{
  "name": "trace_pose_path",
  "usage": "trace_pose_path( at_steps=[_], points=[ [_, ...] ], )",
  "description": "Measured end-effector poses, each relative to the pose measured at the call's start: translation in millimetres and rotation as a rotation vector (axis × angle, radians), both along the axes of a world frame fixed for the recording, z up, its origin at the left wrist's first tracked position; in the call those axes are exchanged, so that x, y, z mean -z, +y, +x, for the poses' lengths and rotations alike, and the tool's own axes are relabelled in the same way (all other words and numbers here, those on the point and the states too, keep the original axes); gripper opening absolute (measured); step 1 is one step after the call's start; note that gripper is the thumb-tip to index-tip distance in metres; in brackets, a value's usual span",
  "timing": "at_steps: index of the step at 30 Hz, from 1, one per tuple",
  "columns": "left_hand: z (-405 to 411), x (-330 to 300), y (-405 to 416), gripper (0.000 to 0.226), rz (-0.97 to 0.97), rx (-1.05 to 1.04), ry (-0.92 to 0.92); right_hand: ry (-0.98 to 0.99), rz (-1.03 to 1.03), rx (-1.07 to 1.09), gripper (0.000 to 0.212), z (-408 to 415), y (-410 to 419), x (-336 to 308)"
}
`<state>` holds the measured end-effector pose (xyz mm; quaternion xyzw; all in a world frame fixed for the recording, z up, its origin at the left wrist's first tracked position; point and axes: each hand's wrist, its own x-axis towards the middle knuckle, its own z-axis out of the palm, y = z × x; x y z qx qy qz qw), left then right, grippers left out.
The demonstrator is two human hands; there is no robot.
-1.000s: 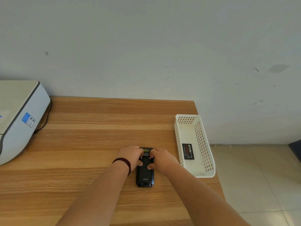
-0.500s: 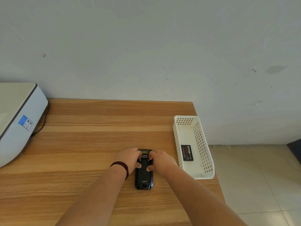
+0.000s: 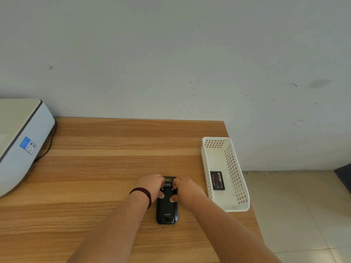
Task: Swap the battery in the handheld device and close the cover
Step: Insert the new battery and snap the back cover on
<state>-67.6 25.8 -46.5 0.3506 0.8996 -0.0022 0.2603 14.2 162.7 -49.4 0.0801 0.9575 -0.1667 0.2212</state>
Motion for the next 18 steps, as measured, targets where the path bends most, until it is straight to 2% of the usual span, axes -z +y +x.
trace_pose_path(
  at_steps=[13,18],
  points=[
    [4.7,6.8,-3.6,0.028,0.082,-0.155,-0.062,-0.016,-0.045,0.061,0.045,-1.9,-0.4,3.9],
    [2.9,1.4,-0.6,0.026,-0.019,-0.177,-0.137,-0.014,-0.061,0.077,0.043,-2.0,0.0,4.3]
  ],
)
